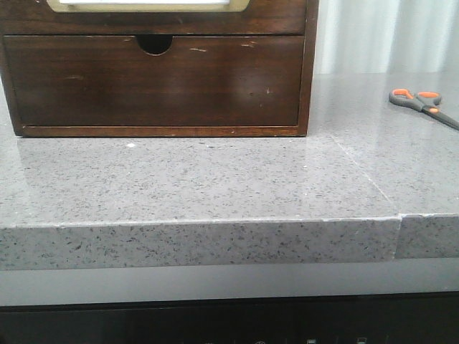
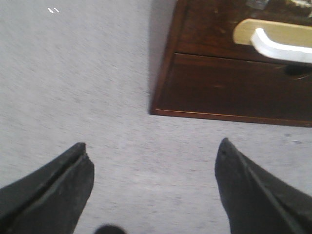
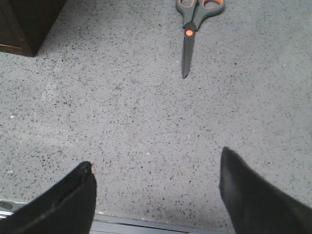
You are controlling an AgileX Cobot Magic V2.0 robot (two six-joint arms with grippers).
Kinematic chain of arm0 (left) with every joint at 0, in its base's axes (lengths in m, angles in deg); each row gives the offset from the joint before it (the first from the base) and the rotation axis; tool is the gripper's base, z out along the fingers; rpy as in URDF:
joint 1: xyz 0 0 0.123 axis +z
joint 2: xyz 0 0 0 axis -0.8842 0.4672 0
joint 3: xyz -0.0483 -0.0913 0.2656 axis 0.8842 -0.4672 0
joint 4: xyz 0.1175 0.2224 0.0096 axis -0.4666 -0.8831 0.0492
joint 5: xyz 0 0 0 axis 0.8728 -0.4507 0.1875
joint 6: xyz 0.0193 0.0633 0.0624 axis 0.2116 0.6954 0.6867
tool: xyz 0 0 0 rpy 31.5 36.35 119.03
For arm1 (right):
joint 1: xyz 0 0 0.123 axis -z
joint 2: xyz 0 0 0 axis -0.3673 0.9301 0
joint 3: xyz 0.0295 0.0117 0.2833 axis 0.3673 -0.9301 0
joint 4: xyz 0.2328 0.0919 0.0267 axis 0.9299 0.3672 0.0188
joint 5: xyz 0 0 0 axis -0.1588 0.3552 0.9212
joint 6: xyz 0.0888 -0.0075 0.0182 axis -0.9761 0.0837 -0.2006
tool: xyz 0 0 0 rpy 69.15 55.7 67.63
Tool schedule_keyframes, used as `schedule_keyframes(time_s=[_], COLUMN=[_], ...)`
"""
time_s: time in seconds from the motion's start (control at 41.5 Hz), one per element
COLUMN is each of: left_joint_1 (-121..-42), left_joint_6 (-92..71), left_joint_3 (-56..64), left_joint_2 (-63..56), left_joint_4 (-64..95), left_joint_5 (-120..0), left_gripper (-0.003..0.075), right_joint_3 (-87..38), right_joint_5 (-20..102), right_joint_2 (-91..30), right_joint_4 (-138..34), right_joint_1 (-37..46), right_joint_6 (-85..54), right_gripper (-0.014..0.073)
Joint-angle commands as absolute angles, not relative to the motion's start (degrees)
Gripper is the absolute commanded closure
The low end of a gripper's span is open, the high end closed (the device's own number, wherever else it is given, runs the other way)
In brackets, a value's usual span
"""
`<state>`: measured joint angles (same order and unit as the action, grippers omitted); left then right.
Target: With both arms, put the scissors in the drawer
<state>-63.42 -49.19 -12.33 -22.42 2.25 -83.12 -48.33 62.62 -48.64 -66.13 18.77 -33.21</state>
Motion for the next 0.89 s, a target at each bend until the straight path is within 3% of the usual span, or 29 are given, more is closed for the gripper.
schedule_keyframes(time_s=[0.0, 0.12, 0.409, 0.77, 0.867], left_joint_1=[-63.83, -63.83, -63.83, -63.83, -63.83], left_joint_6=[-49.22, -46.52, -19.05, -1.62, -1.06], left_joint_3=[-10.5, -10.5, -10.37, -10.15, -8.43], left_joint_2=[-19.53, -15.6, -5.5, 8.34, 12.02], left_joint_4=[12.66, 26.43, 68.79, 95.68, 95.72], left_joint_5=[-78.56, -78.56, -80.41, -90.74, -94.06], left_gripper=[0.021, 0.0209, 0.0209, 0.0209, 0.0209], right_joint_3=[-46.37, -46.37, -46.37, -46.37, -46.37], right_joint_5=[59.09, 59.09, 59.09, 59.09, 59.09], right_joint_2=[-48.5, -48.5, -48.5, -48.5, -48.5], right_joint_4=[-66.55, -66.55, -66.55, -66.55, -66.55], right_joint_1=[19.24, 19.24, 19.24, 19.24, 19.24], right_joint_6=[-32.78, -32.78, -32.78, -32.78, -32.78], right_gripper=[0.0034, 0.0034, 0.0034, 0.0034, 0.0034])
